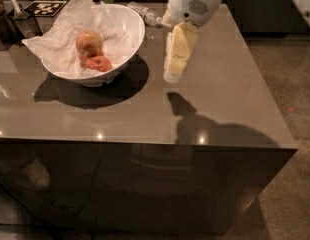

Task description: Pick apple from white bowl

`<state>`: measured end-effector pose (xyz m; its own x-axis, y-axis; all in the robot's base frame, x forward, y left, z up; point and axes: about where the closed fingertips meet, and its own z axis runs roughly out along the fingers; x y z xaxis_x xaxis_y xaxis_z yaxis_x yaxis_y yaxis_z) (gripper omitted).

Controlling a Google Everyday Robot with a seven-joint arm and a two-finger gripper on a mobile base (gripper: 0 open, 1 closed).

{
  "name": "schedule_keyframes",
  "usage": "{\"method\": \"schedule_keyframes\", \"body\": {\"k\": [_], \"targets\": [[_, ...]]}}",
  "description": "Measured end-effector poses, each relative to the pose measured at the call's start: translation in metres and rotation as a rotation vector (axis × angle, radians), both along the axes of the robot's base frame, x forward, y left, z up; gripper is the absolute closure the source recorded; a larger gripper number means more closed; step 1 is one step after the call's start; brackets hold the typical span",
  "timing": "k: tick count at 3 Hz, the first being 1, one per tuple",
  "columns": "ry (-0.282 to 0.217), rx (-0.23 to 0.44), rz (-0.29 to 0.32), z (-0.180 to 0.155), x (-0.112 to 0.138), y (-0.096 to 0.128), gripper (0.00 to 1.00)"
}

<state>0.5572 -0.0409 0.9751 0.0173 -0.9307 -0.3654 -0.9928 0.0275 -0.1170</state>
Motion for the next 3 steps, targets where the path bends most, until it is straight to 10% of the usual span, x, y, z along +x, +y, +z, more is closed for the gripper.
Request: {"method": "schedule_keyframes", "body": {"k": [3], "targets": [[-0.098, 0.17, -0.086, 0.01, 0.048, 0.043, 0.0]]}}
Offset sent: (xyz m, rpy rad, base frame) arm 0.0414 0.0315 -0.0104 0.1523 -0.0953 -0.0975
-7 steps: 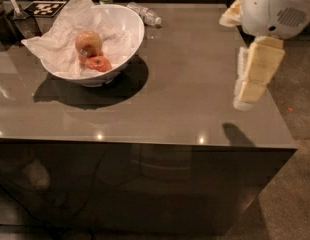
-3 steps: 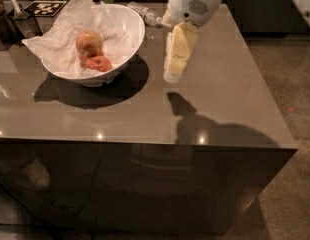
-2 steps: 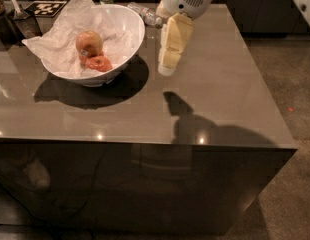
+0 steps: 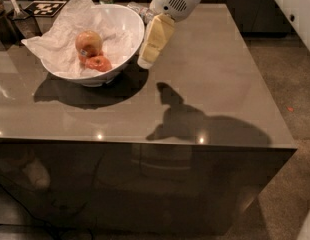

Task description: Pick apple from white bowl

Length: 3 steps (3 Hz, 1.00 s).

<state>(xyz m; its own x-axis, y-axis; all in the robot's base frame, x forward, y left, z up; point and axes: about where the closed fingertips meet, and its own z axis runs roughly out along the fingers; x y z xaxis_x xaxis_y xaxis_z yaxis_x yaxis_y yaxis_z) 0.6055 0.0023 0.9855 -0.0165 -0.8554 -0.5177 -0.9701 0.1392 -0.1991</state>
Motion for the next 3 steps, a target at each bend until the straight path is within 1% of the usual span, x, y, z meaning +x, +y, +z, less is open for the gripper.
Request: {"method": "schedule_keyframes", "body": {"k": [1, 2, 3], "targets": [[0.002, 0.069, 0.03, 0.008, 0.019, 0.022, 0.0], [-0.01, 0.053, 0.099, 0.018, 0.0, 0.021, 0.0], [-0.011, 0.068, 0.094, 0.013, 0.008, 0.026, 0.0]]}}
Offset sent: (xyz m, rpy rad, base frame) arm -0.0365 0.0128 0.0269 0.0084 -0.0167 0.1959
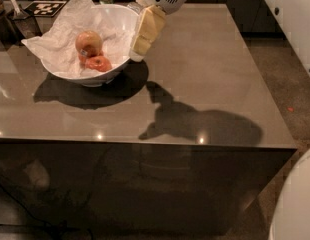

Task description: Pick apple from white bowl

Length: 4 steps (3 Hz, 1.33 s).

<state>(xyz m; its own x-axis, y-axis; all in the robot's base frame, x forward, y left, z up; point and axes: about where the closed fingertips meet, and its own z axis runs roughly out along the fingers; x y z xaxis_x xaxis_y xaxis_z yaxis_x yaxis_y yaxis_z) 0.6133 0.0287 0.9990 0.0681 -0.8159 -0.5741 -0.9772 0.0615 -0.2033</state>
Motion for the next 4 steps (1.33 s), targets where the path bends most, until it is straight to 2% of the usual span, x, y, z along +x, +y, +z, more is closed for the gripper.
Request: {"method": "schedule_keyframes", "body": {"k": [1, 2, 3, 4], "targets": [[0.03, 0.071, 0.031, 0.001, 0.045, 0.044, 0.0], [0.011, 0.086, 0.027, 0.01, 0.049, 0.044, 0.0], [0.015, 0.098, 0.028, 0.007, 0.052, 0.048, 0.0], [0.037, 0.115, 0.033, -0.003, 0.062, 0.069, 0.0]]}}
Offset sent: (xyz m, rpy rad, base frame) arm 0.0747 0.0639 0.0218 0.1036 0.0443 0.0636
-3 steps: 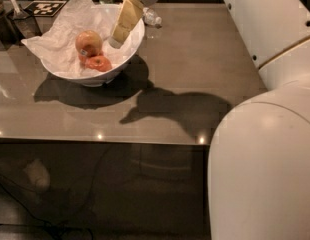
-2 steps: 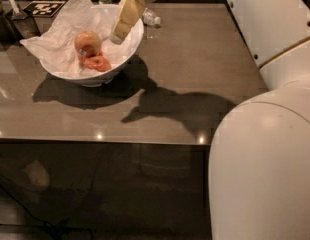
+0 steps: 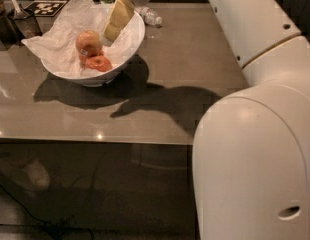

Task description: Pick apple from white bowl

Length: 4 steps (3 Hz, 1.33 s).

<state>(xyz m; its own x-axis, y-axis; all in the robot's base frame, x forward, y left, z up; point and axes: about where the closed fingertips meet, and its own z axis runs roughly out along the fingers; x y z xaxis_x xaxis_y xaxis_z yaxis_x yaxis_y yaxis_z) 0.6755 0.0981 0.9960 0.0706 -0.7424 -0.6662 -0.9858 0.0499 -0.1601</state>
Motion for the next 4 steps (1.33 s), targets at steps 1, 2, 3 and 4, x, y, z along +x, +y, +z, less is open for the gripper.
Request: {"method": "schedule_keyframes", "body": {"k": [1, 2, 3, 4], "targets": [[0.002, 0.006, 0.026, -0.013, 0.015, 0.027, 0.0], [0.011, 0.019, 0.029, -0.019, 0.017, 0.032, 0.0], [0.022, 0.051, 0.033, -0.035, 0.028, 0.044, 0.0], [0.035, 0.073, 0.043, -0.046, 0.035, 0.052, 0.0]]}}
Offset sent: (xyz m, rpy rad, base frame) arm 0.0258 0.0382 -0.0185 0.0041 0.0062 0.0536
